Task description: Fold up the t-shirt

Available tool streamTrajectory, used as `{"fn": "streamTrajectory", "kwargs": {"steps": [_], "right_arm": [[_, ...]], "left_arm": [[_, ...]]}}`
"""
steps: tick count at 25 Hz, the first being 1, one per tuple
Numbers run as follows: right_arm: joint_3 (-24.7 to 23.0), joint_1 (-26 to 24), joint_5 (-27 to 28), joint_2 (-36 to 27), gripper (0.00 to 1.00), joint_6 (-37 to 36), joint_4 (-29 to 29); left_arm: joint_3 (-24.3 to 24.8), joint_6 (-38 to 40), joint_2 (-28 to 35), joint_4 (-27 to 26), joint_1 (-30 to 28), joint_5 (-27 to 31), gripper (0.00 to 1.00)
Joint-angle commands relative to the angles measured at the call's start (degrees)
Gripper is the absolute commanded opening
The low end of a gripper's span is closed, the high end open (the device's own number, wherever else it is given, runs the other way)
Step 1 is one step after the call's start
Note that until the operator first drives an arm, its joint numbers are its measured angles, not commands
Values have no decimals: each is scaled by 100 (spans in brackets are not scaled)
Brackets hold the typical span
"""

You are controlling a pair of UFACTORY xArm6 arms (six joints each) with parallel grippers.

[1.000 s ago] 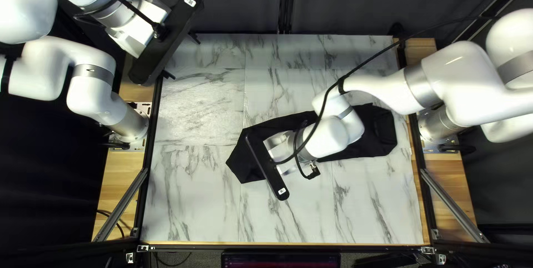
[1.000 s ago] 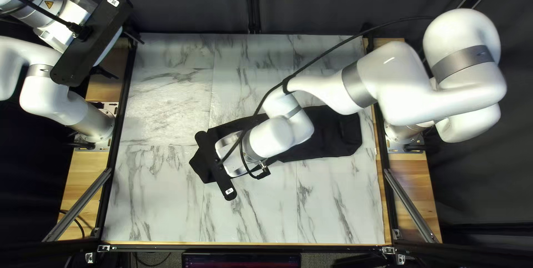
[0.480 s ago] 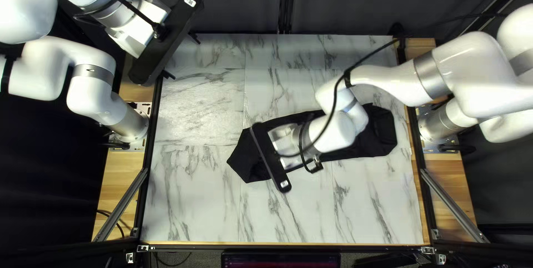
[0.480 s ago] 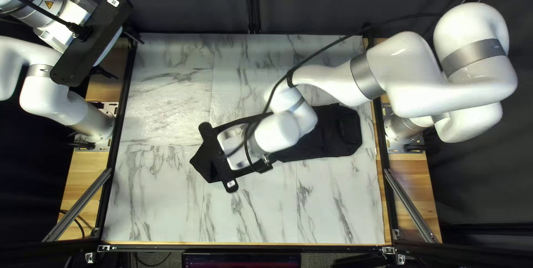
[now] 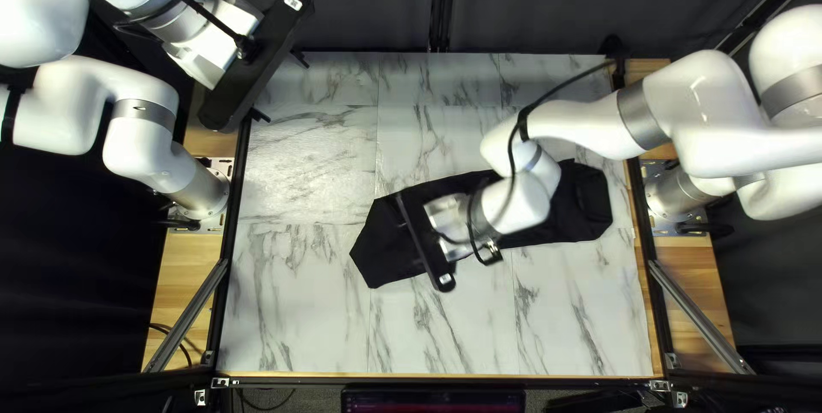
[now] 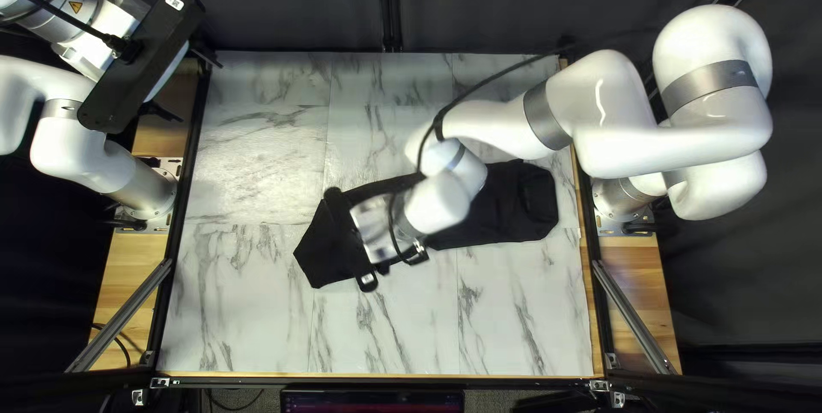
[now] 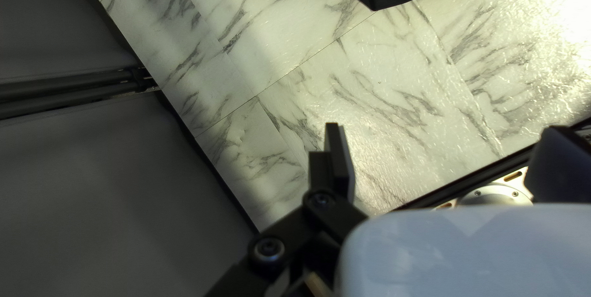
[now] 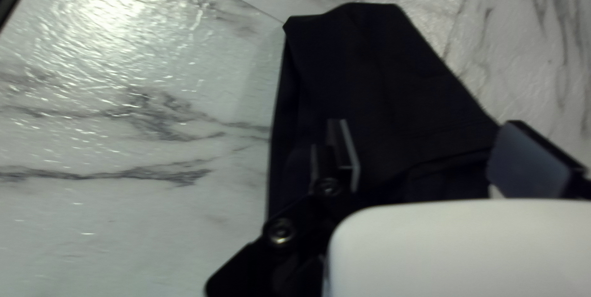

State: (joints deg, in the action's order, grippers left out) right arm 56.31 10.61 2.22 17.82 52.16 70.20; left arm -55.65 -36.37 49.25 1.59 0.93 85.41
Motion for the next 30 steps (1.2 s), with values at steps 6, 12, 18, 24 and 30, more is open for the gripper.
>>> {"fn": "streamTrajectory", "kwargs": {"steps": [6, 12, 18, 24, 30], "right_arm": [[138, 762, 345, 144, 100, 1462, 912], [-41, 807, 286, 72, 100, 2155, 1455], [-499, 487, 156, -294, 100, 2506, 1908], [-1142, -149, 21, -822, 100, 1025, 974], [-1577, -928, -461, -1007, 100, -1913, -1283]], "left_arm": [[0, 0, 0, 0, 0, 0, 100], [0, 0, 0, 0, 0, 0, 100], [0, 0, 0, 0, 0, 0, 100], [0, 0, 0, 0, 0, 0, 100], [0, 0, 0, 0, 0, 0, 100]]}}
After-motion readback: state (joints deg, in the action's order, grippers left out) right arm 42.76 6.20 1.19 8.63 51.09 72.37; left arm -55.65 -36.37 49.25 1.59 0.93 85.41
